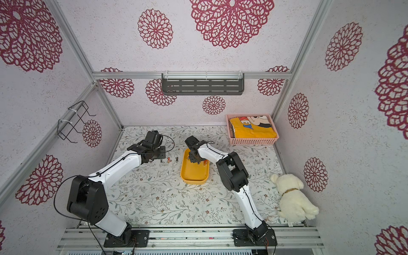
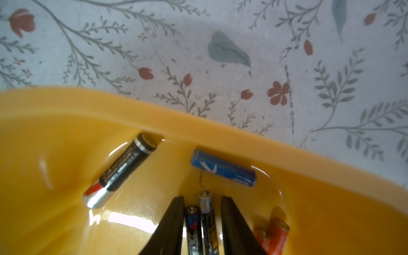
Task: Take the batteries out of the storage box
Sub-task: Adjust the battery in the storage box, then pick up the battery from the storage box.
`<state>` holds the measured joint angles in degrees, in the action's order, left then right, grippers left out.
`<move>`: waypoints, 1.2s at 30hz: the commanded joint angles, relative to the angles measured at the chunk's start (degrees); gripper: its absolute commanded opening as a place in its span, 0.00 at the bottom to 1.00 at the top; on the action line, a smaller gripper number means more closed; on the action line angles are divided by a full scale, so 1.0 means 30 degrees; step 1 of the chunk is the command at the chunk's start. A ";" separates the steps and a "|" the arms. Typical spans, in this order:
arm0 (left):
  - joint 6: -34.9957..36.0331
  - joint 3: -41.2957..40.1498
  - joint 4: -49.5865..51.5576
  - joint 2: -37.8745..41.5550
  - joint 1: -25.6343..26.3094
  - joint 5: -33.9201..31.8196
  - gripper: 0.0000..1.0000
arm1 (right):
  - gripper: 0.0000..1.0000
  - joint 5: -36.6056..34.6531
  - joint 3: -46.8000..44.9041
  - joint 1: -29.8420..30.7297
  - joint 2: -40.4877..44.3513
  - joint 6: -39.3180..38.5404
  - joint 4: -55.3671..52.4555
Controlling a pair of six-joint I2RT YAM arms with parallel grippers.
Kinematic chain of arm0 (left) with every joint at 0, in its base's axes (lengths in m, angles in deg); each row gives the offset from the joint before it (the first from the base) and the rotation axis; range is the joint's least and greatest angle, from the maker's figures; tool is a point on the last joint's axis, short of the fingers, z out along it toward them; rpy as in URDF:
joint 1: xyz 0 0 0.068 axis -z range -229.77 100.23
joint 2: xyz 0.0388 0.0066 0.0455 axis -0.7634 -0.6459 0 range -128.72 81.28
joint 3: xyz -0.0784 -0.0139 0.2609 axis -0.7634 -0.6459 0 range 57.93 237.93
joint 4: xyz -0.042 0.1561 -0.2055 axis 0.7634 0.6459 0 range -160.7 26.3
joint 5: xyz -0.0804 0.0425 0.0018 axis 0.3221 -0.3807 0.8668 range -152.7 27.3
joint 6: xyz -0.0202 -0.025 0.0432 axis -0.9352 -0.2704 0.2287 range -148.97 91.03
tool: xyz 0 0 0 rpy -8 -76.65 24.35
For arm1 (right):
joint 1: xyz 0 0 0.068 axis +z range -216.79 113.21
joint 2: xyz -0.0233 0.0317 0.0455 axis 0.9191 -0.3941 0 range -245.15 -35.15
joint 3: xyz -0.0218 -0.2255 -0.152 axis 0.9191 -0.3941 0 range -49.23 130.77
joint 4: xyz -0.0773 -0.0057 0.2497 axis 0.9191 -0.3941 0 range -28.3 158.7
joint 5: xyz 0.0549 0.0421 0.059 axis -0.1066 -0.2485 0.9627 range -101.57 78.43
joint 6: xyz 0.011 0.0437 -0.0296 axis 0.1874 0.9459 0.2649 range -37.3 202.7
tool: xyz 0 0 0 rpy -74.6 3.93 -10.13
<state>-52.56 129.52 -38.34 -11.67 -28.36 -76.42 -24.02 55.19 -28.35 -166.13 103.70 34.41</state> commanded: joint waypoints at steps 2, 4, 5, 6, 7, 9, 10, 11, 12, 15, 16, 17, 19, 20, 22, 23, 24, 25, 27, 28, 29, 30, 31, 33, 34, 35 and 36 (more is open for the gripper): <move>0.0147 0.0387 0.0141 -0.0500 0.0121 -0.0031 0.48 | 0.37 -0.0021 -0.0671 -0.0009 0.1005 -0.0040 -0.0789; 0.0045 0.0495 0.0198 -0.0654 0.0121 0.0092 0.48 | 0.39 0.0019 -0.1108 -0.0009 0.1438 -0.0025 -0.0575; -0.0008 0.0510 0.0159 -0.0713 0.0129 0.0161 0.49 | 0.39 0.0035 -0.1284 -0.0013 0.1661 0.0004 -0.0469; -0.0015 0.0524 0.0088 -0.0764 0.0131 0.0253 0.49 | 0.40 0.0123 -0.1432 -0.0009 0.1859 0.0003 -0.0409; -0.0038 0.0558 0.0054 -0.0873 0.0144 0.0319 0.49 | 0.40 0.0226 -0.1491 -0.0009 0.2043 0.0004 -0.0365; -0.0043 0.0728 0.0154 -0.1052 0.0196 0.0324 0.49 | 0.40 0.0293 -0.1554 -0.0013 0.2282 0.0002 -0.0344; -0.0020 0.0771 0.0171 -0.1123 0.0236 0.0322 0.49 | 0.40 0.0315 -0.1555 -0.0024 0.2390 0.0002 -0.0339; -0.0016 0.0818 0.0171 -0.1172 0.0239 0.0324 0.49 | 0.40 0.0326 -0.1555 -0.0009 0.2463 0.0004 -0.0329; -0.0005 0.0861 0.0171 -0.1213 0.0247 0.0330 0.49 | 0.40 0.0298 -0.1555 -0.0009 0.2550 0.0004 -0.0317; -0.0012 0.0892 0.0134 -0.1328 0.0277 0.0351 0.49 | 0.40 0.0143 -0.1555 0.0118 0.2810 -0.0109 -0.0222; -0.0010 0.0892 0.0145 -0.1383 0.0290 0.0343 0.49 | 0.40 0.0030 -0.1584 0.0208 0.2903 -0.0152 -0.0175; -0.0023 0.0892 0.0152 -0.1434 0.0329 0.0364 0.49 | 0.40 -0.0042 -0.1563 0.0275 0.2958 -0.0188 -0.0173; -0.0041 0.0914 0.0142 -0.1506 0.0319 0.0378 0.49 | 0.39 -0.0281 -0.1439 0.0440 0.2966 -0.0259 -0.0217; -0.0045 0.0921 0.0141 -0.1537 0.0329 0.0382 0.49 | 0.39 -0.0422 -0.1424 0.0485 0.2966 -0.0256 -0.0217; -0.0040 0.0943 0.0103 -0.1596 0.0362 0.0433 0.49 | 0.37 -0.0349 -0.1327 0.0518 0.2807 -0.0230 -0.0225; -0.0074 0.0979 0.0106 -0.1610 0.0343 0.0466 0.49 | 0.36 -0.0323 -0.1238 0.0518 0.2692 -0.0235 -0.0261; -0.0073 0.1008 0.0076 -0.1616 0.0362 0.0512 0.49 | 0.36 -0.0229 -0.1204 0.0518 0.2565 -0.0254 -0.0212; -0.0074 0.1036 0.0092 -0.1625 0.0360 0.0513 0.49 | 0.35 -0.0111 -0.1136 0.0500 0.2407 -0.0256 -0.0171; -0.0053 0.1038 0.0097 -0.1625 0.0364 0.0478 0.50 | 0.33 -0.0029 -0.0879 0.0518 0.2058 -0.0265 -0.0225; -0.0074 0.1038 0.0102 -0.1611 0.0364 0.0497 0.50 | 0.33 0.0017 -0.0700 0.0517 0.1856 -0.0331 -0.0287; -0.0060 0.1024 0.0102 -0.1596 0.0364 0.0445 0.50 | 0.32 0.0051 -0.0544 0.0515 0.1700 -0.0348 -0.0344; -0.0047 0.1009 0.0120 -0.1619 0.0364 0.0454 0.50 | 0.32 0.0063 -0.0432 0.0518 0.1544 -0.0349 -0.0339; -0.0065 0.1009 0.0183 -0.1596 0.0364 0.0444 0.50 | 0.32 0.0079 -0.0360 0.0491 0.1400 -0.0351 -0.0342; -0.0073 0.0954 0.0196 -0.1537 0.0397 0.0435 0.50 | 0.31 0.0122 -0.0154 0.0474 0.1105 -0.0362 -0.0436; -0.0075 0.0922 0.0198 -0.1483 0.0397 0.0434 0.50 | 0.31 0.0134 -0.0051 0.0452 0.0966 -0.0369 -0.0509; -0.0066 0.0910 0.0184 -0.1464 0.0393 0.0398 0.50 | 0.31 0.0141 -0.0010 0.0428 0.0855 -0.0367 -0.0504; -0.0075 0.0920 0.0227 -0.1450 0.0397 0.0382 0.50 | 0.31 0.0147 -0.0010 0.0402 0.0753 -0.0361 -0.0523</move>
<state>-52.63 131.18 -38.26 -15.91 -27.62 -75.26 -23.51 53.70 -27.00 -162.79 103.22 34.24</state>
